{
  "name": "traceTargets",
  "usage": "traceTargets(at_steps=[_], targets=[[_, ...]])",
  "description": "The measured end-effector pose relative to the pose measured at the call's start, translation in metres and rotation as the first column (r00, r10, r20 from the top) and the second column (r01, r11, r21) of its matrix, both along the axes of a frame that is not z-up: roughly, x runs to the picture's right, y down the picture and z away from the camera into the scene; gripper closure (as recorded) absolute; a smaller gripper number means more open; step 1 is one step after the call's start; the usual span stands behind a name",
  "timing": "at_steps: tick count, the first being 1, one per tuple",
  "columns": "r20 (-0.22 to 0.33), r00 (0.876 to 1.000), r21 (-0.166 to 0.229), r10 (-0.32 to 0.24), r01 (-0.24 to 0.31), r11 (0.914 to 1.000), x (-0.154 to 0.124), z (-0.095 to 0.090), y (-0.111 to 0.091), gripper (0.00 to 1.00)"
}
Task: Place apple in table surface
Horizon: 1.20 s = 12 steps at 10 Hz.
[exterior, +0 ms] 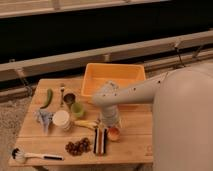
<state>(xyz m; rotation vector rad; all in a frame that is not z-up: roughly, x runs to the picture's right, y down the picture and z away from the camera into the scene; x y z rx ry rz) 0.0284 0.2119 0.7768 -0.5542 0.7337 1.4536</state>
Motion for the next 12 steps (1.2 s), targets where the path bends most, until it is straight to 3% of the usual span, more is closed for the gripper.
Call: traceTargets(at_steps=[3,7,11,12], targets=[[-0.007,1.0,-0.041,0.001,-0.001,0.9992,0.005,0.004,0.01,0.35],[-0.011,0.998,-0.067,0.057,-0.057,0.9961,0.019,0.005,0.016,0.37],[0.014,0.988,-0.088,0.153,-0.151,0.9846,0.034,0.005,0.017,0.78],[0.016,0.988,-0.089,0.156,-0.154,0.9841,0.033,0.006,0.017,0.87]])
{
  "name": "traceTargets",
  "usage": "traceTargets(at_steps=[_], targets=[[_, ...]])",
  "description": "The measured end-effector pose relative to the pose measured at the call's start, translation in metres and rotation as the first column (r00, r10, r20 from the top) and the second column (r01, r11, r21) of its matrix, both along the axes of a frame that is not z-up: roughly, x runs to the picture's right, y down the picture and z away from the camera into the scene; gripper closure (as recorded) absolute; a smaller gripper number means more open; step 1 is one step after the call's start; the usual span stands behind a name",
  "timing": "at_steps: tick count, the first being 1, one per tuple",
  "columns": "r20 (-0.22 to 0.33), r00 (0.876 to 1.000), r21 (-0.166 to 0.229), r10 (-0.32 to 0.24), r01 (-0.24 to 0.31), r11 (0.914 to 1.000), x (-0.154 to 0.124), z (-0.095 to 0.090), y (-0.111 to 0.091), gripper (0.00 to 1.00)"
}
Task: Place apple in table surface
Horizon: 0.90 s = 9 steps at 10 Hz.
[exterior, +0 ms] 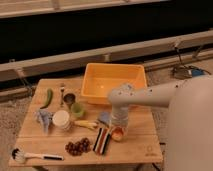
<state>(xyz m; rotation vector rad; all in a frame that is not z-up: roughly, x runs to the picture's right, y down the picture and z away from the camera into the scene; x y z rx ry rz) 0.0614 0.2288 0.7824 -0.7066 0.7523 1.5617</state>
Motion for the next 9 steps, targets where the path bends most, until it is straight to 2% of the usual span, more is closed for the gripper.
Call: traceTargets(at_steps=[1,2,4,7,9], targets=[[0.003,1.0,0.003,-0.001,0.001,1.0,-0.002,-0.001,0.0,0.95],[0.001,1.0,0.008,0.003,-0.003,1.0,0.0,-0.002,-0.002,1.0],[0.01,1.0,0.023,0.019,-0.019,0.9996,-0.001,-0.008,-0.011,1.0],[0.017,0.999,0.074,0.036,-0.037,0.9966,0.008,-0.031,-0.044,1.0],[0.014,0.999,0.095,0.041,-0.042,0.9946,0.016,-0.037,-0.054,1.0]])
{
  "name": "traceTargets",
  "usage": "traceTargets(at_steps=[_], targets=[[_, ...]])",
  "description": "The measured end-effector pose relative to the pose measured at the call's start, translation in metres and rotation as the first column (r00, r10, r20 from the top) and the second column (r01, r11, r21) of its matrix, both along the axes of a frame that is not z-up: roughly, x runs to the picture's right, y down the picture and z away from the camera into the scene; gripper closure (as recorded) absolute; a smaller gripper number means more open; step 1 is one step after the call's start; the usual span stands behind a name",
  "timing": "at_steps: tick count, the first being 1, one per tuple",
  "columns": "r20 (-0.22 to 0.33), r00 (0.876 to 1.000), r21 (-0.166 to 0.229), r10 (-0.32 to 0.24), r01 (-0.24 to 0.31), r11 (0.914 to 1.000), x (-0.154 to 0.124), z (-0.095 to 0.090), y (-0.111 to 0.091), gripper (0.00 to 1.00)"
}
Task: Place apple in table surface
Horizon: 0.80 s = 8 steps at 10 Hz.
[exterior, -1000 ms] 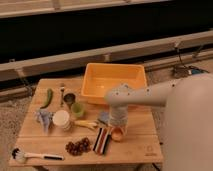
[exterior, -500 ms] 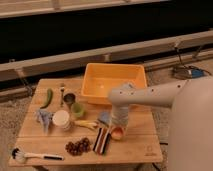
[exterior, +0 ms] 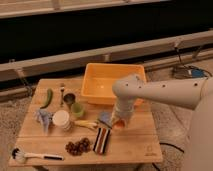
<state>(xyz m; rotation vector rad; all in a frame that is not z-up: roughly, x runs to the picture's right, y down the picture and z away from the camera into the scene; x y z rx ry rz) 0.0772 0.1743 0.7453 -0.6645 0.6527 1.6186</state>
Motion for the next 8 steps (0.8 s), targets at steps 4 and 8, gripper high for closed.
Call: traceTargets(at_steps=[4,8], targets=[[-0.011,1.0,0.028,-0.007,0.007,0.9996,0.014,-0.005,-0.011,1.0],[-0.004,1.0,0.06,-0.01,0.01,0.9981,0.022,-0.017,-0.028,1.0]])
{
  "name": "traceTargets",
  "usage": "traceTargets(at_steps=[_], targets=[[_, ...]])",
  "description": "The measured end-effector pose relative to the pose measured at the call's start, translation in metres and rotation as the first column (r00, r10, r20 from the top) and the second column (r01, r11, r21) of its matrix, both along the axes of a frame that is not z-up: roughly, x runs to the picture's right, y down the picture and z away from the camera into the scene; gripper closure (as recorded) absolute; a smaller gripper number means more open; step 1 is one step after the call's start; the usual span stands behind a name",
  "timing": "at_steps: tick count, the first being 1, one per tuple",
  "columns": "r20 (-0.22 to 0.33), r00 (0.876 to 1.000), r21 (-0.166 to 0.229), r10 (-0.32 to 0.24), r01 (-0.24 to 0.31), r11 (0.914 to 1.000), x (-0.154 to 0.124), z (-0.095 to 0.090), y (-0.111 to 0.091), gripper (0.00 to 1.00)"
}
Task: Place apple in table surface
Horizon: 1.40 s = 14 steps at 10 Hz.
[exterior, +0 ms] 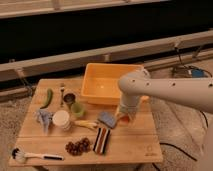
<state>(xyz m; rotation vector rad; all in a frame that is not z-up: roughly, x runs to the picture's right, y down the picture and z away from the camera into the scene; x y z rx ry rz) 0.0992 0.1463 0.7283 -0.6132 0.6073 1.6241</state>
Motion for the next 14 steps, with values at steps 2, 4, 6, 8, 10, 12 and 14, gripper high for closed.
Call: traceTargets(at_steps=[2,4,6,8,10,12,14], targets=[[0.02,1.0,-0.003,0.017,-0.017,0.9998,0.001,0.0,-0.002,1.0],[0.035,0.999,0.002,0.022,-0.022,0.9998,0.001,-0.001,-0.004,1.0],[0.05,0.999,0.017,0.019,-0.02,0.9997,-0.001,-0.005,-0.011,0.9],[0.058,0.998,0.026,0.007,-0.008,0.9996,-0.003,-0.007,-0.015,0.7],[0.061,0.998,0.024,-0.016,0.015,0.9996,-0.008,-0.007,-0.017,0.48],[0.063,0.997,0.018,-0.031,0.03,0.9994,-0.012,-0.004,-0.015,0.28],[0.066,0.997,0.018,-0.038,0.037,0.9991,-0.014,-0.003,-0.016,0.2]])
